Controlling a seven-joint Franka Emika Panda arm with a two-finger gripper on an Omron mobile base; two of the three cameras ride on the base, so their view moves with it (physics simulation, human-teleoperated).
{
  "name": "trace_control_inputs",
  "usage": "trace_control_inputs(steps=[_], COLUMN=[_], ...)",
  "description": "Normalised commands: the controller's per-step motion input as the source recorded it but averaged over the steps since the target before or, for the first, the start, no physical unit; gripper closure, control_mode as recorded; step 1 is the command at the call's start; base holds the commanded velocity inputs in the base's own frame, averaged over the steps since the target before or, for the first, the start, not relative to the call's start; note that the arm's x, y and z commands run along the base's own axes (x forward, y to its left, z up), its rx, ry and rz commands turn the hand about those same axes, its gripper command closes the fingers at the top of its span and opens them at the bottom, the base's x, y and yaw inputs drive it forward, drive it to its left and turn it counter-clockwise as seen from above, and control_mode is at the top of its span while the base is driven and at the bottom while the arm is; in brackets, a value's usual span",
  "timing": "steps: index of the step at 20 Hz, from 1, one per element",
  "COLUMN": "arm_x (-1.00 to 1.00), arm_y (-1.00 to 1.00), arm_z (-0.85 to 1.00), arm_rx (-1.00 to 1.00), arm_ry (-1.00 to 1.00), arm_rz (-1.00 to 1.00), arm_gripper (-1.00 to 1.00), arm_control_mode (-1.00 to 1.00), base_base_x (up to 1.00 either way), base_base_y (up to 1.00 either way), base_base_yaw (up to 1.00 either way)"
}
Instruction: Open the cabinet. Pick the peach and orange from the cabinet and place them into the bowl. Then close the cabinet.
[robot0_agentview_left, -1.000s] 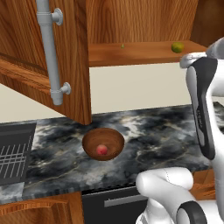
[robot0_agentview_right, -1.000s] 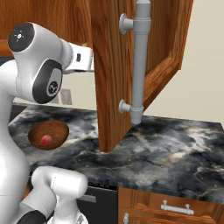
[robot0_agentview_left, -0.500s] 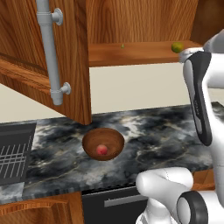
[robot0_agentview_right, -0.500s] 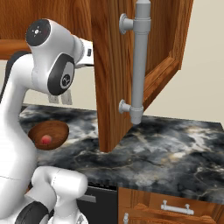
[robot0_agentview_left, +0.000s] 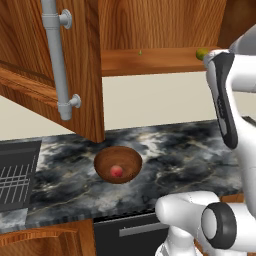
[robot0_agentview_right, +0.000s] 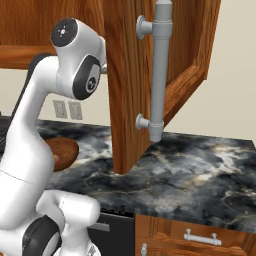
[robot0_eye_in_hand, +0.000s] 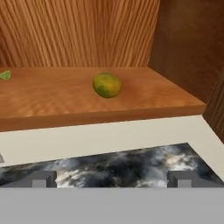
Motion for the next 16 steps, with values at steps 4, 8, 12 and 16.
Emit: trace_control_inputs(steps=[4,8,12,16], arm_x=[0.44,0.42,0.38,0.40], arm_y=[-0.20,-0.10,-0.01,0.00], arm_z=[0.00,0.00,0.00,0.00], arm_rx=[0.00,0.00,0.00,0.00], arm_ry=[0.00,0.00,0.00,0.00], arm_rz=[0.00,0.00,0.00,0.00], arm_gripper=[-1.00,-1.00,-1.00,-1.00], arm_control_mode=[-1.00,-1.00,-1.00,-1.00], base_base_x=[0.00,0.00,0.00,0.00], base_base_y=[0.00,0.00,0.00,0.00], base_base_yaw=[0.00,0.00,0.00,0.00])
